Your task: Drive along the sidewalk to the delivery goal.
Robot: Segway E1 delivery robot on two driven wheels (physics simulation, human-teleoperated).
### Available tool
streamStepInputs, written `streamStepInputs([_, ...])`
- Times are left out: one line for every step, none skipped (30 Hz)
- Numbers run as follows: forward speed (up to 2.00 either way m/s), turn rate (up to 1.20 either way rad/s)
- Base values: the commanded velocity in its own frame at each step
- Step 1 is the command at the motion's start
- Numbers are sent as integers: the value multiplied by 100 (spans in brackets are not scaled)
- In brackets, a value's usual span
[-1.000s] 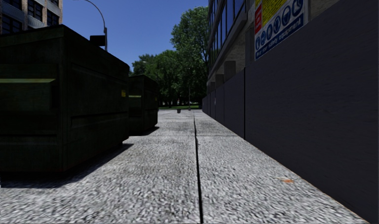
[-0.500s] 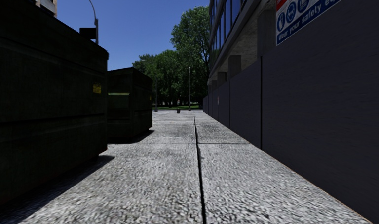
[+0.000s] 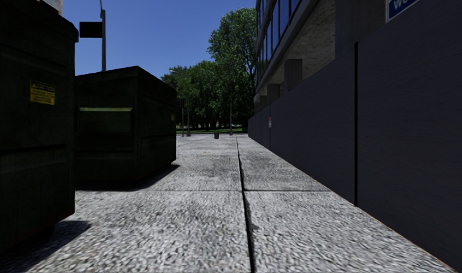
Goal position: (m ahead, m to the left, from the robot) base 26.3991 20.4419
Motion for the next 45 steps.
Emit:
streamStepInputs([200, 0])
streamStepInputs([200, 0])
streamStepInputs([200, 0])
streamStepInputs([200, 0])
streamStepInputs([200, 0])
streamStepInputs([200, 0])
streamStepInputs([200, 0])
streamStepInputs([200, 0])
streamStepInputs([200, 0])
streamStepInputs([200, 0])
streamStepInputs([200, 0])
streamStepInputs([200, 0])
streamStepInputs([200, 0])
streamStepInputs([200, 0])
streamStepInputs([200, 0])
streamStepInputs([200, 0])
streamStepInputs([200, 0])
streamStepInputs([200, 0])
streamStepInputs([200, 0])
streamStepInputs([200, 0])
streamStepInputs([200, 0])
streamStepInputs([200, 0])
streamStepInputs([200, 0])
streamStepInputs([200, 0])
streamStepInputs([200, 0])
streamStepInputs([200, 0])
streamStepInputs([200, 0])
streamStepInputs([200, 0])
streamStepInputs([200, 0])
streamStepInputs([200, 0])
streamStepInputs([200, 0])
streamStepInputs([200, 0])
streamStepInputs([200, 0])
streamStepInputs([200, 0])
streamStepInputs([200, 0])
streamStepInputs([200, 0])
streamStepInputs([200, 0])
streamStepInputs([200, 0])
streamStepInputs([200, 0])
streamStepInputs([200, 0])
streamStepInputs([200, 0])
streamStepInputs([200, 0])
streamStepInputs([200, 0])
streamStepInputs([200, 0])
streamStepInputs([200, 0])
